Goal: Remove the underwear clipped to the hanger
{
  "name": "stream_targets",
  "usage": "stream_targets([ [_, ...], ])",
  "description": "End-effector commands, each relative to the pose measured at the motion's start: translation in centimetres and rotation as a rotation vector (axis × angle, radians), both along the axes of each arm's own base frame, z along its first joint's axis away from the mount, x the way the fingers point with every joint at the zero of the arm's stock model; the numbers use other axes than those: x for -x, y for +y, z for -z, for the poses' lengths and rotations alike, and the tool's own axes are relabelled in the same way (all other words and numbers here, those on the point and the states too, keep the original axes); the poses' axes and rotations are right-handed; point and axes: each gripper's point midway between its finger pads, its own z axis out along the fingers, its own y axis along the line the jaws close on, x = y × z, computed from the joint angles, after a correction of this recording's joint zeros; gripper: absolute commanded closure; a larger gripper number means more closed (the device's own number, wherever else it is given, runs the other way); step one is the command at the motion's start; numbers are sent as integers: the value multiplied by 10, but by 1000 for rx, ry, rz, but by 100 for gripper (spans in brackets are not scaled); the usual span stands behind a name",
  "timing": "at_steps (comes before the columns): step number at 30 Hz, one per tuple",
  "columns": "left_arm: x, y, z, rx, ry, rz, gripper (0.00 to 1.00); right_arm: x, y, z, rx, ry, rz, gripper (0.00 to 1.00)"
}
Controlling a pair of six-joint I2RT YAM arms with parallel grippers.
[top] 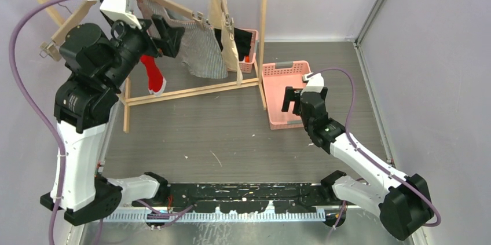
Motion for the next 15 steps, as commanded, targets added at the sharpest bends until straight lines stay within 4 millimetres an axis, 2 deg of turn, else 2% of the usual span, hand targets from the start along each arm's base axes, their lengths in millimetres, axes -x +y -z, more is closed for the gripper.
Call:
stream_targets([
  [1, -11, 30, -1, -89, 38, -168, 2, -11, 11, -32, -35, -78, -25, 0],
  [4, -14, 43, -1, -95, 44, -243, 2, -12, 14, -29, -35, -68, -39, 0],
  [11, -12, 72, -15, -96, 7, -395, 2, -12, 23, -22, -42, -40, -75, 0],
  [15, -24, 67, -9, -117, 48, -397, 2, -12, 29, -17, -45, -21, -103, 0],
])
